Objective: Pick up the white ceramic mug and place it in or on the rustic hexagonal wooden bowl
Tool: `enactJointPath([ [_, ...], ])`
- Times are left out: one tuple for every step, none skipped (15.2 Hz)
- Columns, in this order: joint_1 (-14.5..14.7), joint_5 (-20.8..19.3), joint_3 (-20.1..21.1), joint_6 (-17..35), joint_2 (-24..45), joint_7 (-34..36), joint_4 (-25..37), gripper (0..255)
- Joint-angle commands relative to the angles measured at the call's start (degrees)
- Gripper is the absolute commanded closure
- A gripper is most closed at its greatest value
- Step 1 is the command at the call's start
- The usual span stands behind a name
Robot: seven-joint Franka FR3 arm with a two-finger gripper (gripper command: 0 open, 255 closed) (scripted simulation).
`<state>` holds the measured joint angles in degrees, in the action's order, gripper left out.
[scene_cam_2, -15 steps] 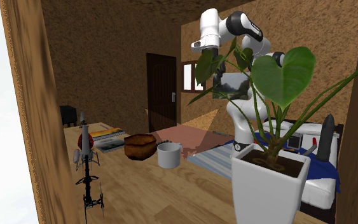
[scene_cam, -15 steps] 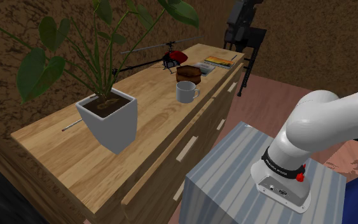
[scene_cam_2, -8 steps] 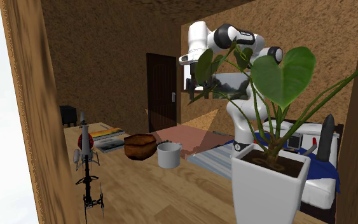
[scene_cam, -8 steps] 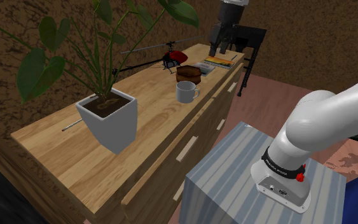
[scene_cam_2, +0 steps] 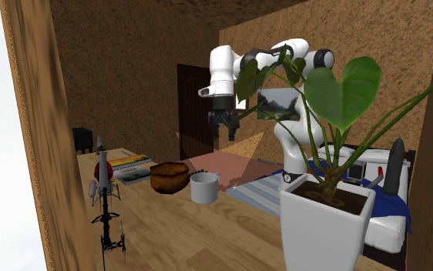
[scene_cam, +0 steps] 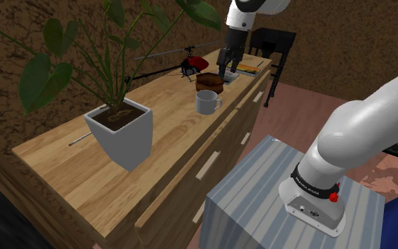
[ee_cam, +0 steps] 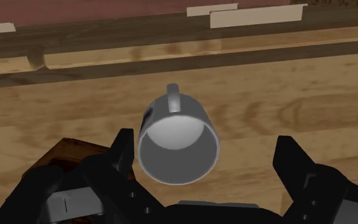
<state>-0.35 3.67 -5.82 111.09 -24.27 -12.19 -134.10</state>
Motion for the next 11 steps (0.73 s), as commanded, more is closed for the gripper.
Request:
enactJointPath([
  [-0.18, -0.24, -0.53, 3.38, 4.34, -0.82, 0.58, 0],
  [-0.22, -0.31, -0.69, 4.75, 6.36, -1.07, 1.03, 0],
  [-0.26, -0.35, -0.85, 6.06, 8.4, -1.32, 1.55, 0],
  [-0.31, -0.38, -1.01, 7.34, 10.47, -1.57, 2.14, 0],
  [-0.37, -0.4, -1.15, 8.56, 12.56, -1.82, 2.8, 0],
  [-0.43, -0.4, -1.3, 9.73, 14.67, -2.07, 3.53, 0],
  [-0.5, -0.38, -1.44, 10.85, 16.79, -2.31, 4.33, 0],
  [-0.58, -0.34, -1.57, 11.92, 18.94, -2.56, 5.21, 0],
  [-0.66, -0.3, -1.7, 12.93, 21.09, -2.8, 6.15, 0],
  [-0.75, -0.24, -1.82, 13.88, 23.26, -3.04, 7.16, 0],
  [-0.83, -0.18, -1.91, 14.59, 24.98, -3.23, 8.01, 0],
])
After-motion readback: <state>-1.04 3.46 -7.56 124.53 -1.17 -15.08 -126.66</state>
